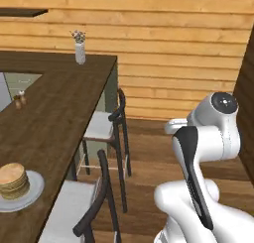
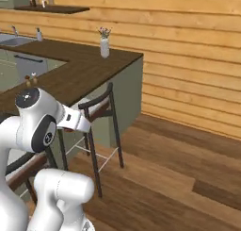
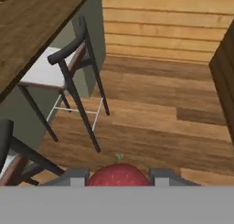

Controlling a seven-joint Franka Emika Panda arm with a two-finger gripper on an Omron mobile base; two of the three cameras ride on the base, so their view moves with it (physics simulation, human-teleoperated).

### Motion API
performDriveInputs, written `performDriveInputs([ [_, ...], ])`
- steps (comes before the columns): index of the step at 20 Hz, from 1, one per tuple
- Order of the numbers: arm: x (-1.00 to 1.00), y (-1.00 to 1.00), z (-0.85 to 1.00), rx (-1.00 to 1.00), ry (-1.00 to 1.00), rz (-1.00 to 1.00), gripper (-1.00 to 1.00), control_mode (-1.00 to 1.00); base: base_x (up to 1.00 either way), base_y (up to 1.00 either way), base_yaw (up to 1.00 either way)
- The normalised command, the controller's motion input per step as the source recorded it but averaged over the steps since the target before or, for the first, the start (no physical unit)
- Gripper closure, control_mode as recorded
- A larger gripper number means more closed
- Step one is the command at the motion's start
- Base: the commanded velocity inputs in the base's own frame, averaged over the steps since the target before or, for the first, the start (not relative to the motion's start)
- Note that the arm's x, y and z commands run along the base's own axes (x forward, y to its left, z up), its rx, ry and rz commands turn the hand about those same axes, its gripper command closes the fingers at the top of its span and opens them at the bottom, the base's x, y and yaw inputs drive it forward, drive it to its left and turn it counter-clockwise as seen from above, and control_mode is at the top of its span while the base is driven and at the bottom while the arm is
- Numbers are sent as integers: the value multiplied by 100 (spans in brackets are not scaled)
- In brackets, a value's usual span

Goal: Take the strawberry from the fridge and place it on top of the pancake, located on the dining counter.

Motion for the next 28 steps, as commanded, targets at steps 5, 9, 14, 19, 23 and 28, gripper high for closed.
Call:
performDriveInputs([
  [5,0,0,0,0,0,0,100,100,25,-35,91],
  [9,0,0,0,0,0,0,100,100,35,-25,90],
  [14,0,0,0,0,0,0,100,100,15,-7,92],
  [19,0,0,0,0,0,0,100,100,19,12,84],
  [23,0,0,0,0,0,0,100,100,17,16,52],
  [28,0,0,0,0,0,0,100,100,44,38,11],
])
